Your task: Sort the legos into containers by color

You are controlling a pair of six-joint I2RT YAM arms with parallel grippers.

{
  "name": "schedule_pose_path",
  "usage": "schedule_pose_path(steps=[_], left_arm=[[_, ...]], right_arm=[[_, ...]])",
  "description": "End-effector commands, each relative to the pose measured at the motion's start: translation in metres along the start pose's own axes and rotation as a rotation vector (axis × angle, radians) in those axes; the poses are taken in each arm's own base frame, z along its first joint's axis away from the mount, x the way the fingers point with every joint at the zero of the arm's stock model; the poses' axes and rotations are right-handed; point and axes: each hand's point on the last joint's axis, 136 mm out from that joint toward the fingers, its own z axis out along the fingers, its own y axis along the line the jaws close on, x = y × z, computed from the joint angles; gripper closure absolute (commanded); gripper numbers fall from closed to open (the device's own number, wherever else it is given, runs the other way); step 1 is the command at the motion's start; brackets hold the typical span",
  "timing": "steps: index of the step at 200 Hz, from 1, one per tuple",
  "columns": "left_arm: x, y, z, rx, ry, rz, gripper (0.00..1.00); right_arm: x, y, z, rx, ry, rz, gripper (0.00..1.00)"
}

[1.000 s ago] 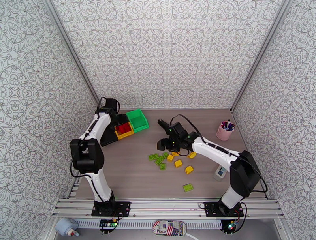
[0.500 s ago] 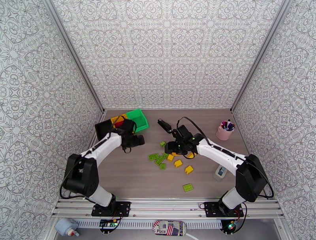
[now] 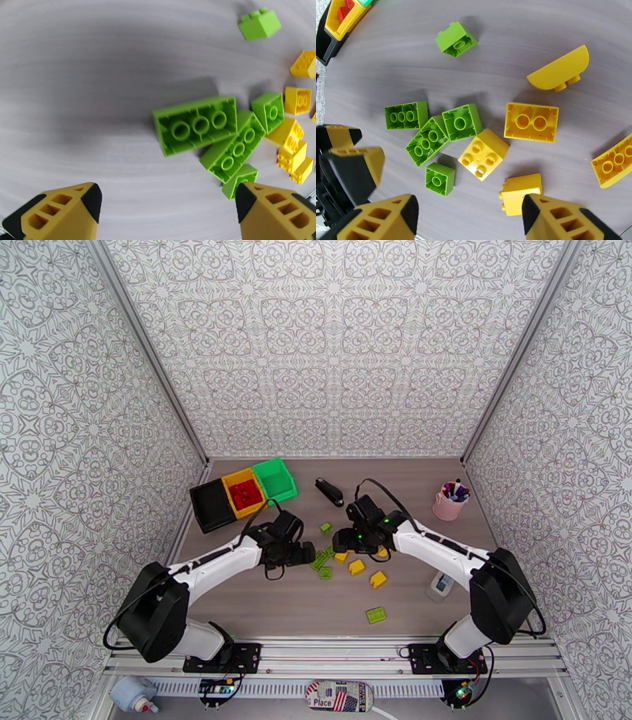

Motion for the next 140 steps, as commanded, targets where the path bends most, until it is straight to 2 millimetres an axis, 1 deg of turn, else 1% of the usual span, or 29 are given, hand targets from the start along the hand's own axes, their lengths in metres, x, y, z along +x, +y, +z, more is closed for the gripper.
schedule_pose_path(steps=[1,20,40,69,103,123,140], left_arm=[[0.002,-0.013,-0.005,0.049,-0.023,0.001,0.04],[0.007,-0.019,-0.002,0.066,-0.011,0.031,0.04],[0.010,-0.024,0.006,0.077,0.010,0.073,0.04],[0.005,-0.026,0.013,0.034,0.027,0.127,0.05],[-0.018,-0.037,0.010,-0.010,-0.007,0.189,0.05],[-0.040,-0.042,0.005,-0.054,-0.033,0.257,0.04],[-0.056,-0.045,0.006,-0.075,-0.036,0.305,0.05]], right_arm=[[0.002,-0.010,-0.004,0.030,-0.006,-0.008,0.27],[0.002,-0.014,-0.007,0.037,-0.016,0.003,0.27],[0.004,-0.020,-0.008,0.045,-0.017,0.014,0.26],[0.005,-0.027,-0.007,0.044,-0.011,0.030,0.27],[0.004,-0.031,-0.009,0.045,-0.014,0.037,0.27],[0.003,-0.033,-0.010,0.042,-0.014,0.041,0.26],[0.003,-0.034,-0.011,0.041,-0.015,0.042,0.27]])
